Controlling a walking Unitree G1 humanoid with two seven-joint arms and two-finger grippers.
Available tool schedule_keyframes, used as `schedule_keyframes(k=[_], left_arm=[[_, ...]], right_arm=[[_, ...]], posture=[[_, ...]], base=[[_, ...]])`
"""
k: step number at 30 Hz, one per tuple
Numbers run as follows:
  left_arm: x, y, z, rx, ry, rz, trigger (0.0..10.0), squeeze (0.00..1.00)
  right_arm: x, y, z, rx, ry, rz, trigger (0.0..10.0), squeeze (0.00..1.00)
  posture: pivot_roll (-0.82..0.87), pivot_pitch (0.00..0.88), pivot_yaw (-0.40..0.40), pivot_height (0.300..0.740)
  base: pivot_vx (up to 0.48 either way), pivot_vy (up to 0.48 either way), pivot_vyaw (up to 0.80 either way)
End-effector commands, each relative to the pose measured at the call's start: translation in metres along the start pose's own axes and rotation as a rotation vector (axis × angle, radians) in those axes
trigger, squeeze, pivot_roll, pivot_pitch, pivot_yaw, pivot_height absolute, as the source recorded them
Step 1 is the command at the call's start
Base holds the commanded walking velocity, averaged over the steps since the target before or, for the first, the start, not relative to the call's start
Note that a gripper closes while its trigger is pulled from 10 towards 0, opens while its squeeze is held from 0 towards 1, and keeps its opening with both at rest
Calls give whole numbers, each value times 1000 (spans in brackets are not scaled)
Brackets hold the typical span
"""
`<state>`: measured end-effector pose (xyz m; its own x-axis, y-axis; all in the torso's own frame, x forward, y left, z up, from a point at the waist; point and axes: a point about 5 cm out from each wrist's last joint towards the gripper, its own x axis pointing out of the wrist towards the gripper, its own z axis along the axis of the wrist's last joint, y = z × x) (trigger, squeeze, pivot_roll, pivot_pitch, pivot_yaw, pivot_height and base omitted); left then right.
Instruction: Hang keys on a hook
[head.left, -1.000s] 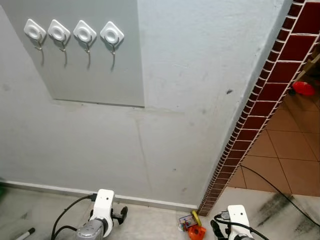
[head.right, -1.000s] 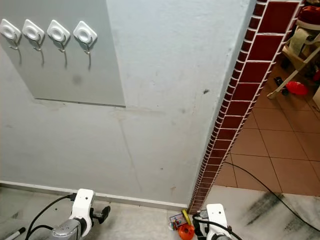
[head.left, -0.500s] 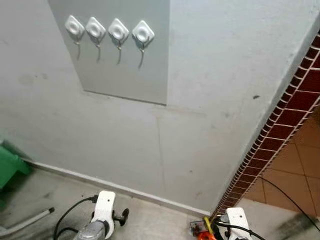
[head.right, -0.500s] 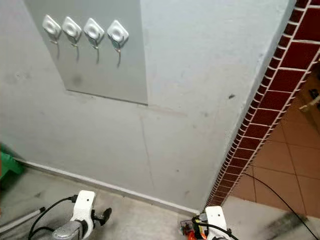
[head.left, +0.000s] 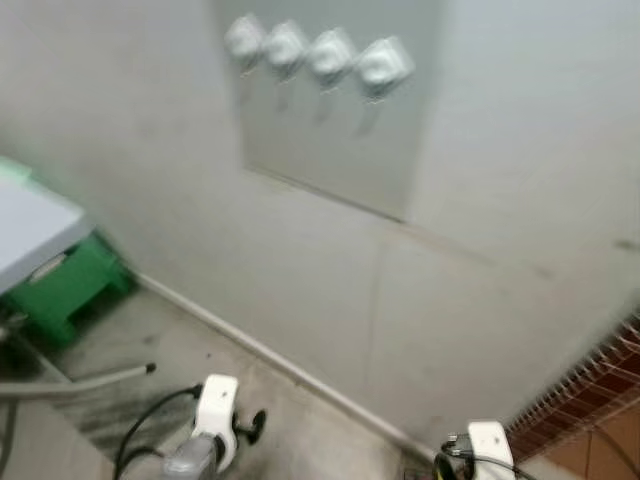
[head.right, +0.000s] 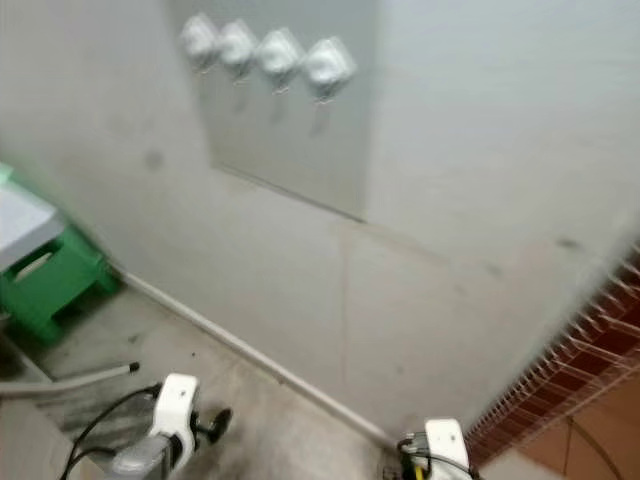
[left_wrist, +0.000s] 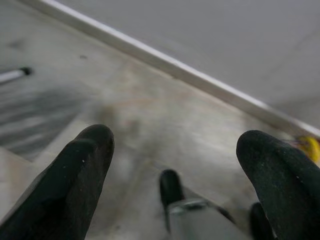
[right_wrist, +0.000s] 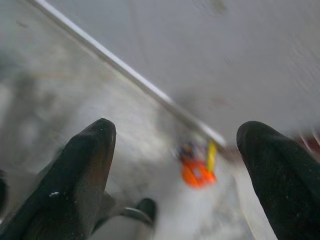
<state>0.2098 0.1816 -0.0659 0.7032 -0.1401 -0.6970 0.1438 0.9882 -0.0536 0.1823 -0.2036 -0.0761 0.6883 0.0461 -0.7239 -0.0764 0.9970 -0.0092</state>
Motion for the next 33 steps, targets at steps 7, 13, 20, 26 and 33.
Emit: schedule_keyframes(k=[7,13,20,26,33], left_arm=[[3,-5,7,-9,-29,-13,10000,0],[2,-4,7,-11,-29,-10,10000,0],[2,-3,8,-15,-34,-6,10000,0],[2,-2,8,-17,-37,-3,10000,0],[3,-3,11,-24,-52,-4,10000,0]], right_arm=[[-5,-11,-10,5,38,-26,10000,0],[-5,-11,-9,12,36,-27,10000,0],[-5,-11,-9,11,35,-23,10000,0],[-5,-11,-8,8,33,-22,10000,0],[-5,-16,-5,-2,23,-24,10000,0]], posture=[[-17,0,26,740],[-18,0,28,740],[-15,0,26,740],[-13,0,25,740],[-10,0,16,740]], base=[[0,0,800],[0,0,800],[0,0,800],[0,0,800],[0,0,800]])
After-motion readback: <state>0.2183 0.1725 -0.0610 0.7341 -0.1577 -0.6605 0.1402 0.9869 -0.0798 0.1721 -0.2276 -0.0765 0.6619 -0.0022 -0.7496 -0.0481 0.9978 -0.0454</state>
